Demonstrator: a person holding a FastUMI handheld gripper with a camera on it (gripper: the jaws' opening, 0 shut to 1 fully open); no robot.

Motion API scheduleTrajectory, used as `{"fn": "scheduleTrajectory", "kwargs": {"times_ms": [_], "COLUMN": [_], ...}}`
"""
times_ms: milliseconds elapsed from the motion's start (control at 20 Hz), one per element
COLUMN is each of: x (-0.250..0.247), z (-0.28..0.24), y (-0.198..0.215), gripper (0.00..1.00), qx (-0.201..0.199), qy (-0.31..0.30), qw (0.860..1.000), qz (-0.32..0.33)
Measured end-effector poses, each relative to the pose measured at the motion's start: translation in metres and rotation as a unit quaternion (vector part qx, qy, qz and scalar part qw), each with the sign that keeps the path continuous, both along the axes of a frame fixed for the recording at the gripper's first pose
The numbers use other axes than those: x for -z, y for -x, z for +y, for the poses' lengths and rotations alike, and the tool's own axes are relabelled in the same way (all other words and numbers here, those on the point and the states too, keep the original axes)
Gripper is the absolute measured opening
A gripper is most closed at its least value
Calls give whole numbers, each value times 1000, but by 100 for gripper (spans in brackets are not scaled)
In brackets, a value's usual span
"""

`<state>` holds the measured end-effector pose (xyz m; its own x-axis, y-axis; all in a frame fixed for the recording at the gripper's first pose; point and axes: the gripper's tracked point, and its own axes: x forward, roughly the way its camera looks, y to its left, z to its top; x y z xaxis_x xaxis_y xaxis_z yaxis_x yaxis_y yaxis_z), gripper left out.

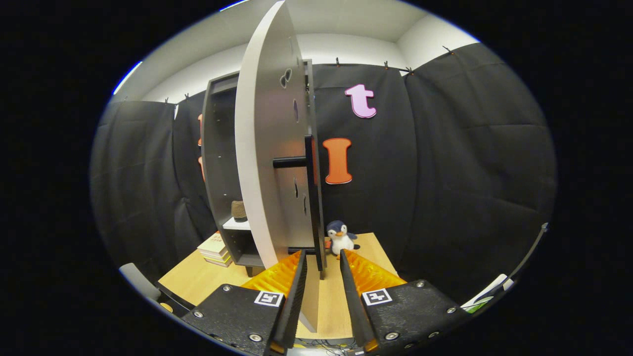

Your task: Open the shoe cabinet door, grab the shoes and put them into the shoe cabinet, then close the shoe cabinet door.

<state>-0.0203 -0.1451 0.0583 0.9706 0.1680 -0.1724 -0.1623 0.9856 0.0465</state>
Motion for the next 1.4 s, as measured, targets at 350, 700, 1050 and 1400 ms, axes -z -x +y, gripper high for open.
{"fn": "scheduleTrajectory", "kwargs": {"times_ms": [350,700,1050,1400], "x": [-1,0,0,1], "z": [63,116,178,255], "y": [0,-10,-40,-82], "gripper": [44,55,67,70], "qx": [-79,-133,-173,-191], "qy": [-4,-16,-21,1], "qw": [997,991,985,981], "qz": [-8,-9,-11,-21]}}
